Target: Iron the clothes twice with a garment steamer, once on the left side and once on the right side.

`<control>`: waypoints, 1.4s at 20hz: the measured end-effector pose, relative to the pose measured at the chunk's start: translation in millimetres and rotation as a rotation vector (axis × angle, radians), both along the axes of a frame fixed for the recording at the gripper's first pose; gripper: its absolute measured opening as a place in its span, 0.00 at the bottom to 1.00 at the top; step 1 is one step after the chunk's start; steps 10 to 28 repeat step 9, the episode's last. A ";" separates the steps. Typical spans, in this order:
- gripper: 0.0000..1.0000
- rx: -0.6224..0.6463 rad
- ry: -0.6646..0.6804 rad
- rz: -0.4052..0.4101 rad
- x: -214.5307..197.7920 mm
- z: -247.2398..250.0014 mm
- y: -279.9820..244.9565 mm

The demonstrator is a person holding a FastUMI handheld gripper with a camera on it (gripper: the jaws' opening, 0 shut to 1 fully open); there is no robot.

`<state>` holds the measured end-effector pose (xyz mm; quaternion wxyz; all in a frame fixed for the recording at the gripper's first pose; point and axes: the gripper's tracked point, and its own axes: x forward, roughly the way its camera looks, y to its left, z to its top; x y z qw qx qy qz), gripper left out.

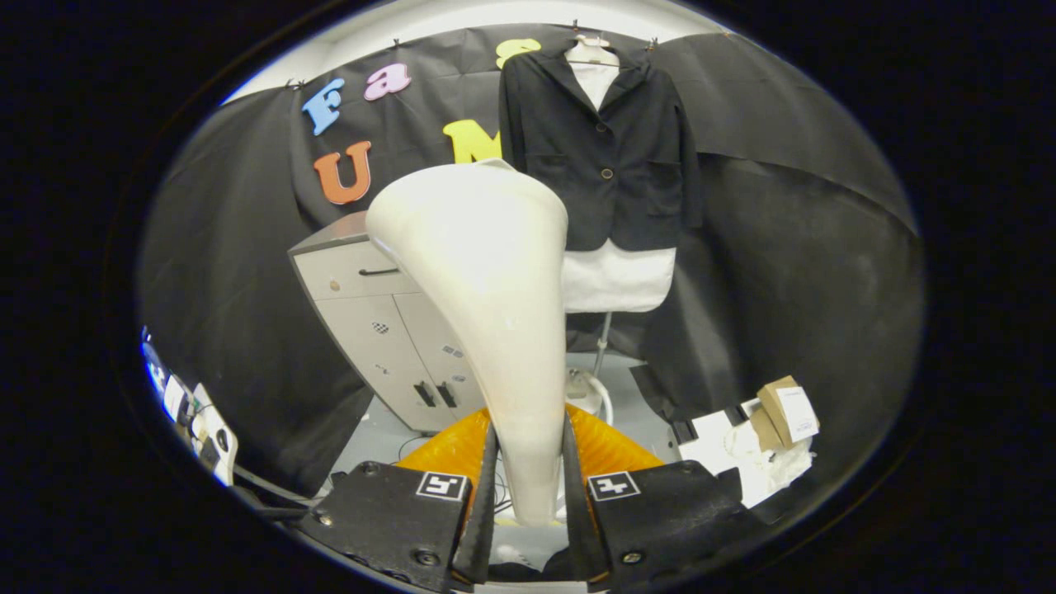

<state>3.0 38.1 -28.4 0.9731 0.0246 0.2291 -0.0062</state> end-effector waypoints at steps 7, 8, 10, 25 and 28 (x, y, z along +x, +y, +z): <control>0.40 -0.002 -0.015 0.009 -2.1 5.9 1.9; 0.40 -0.004 -0.012 0.012 -2.0 5.1 2.4; 0.40 -0.002 -0.010 0.013 -2.3 4.6 2.5; 0.40 -0.002 -0.010 0.013 -2.3 4.6 2.5; 0.40 -0.002 -0.010 0.013 -2.3 4.6 2.5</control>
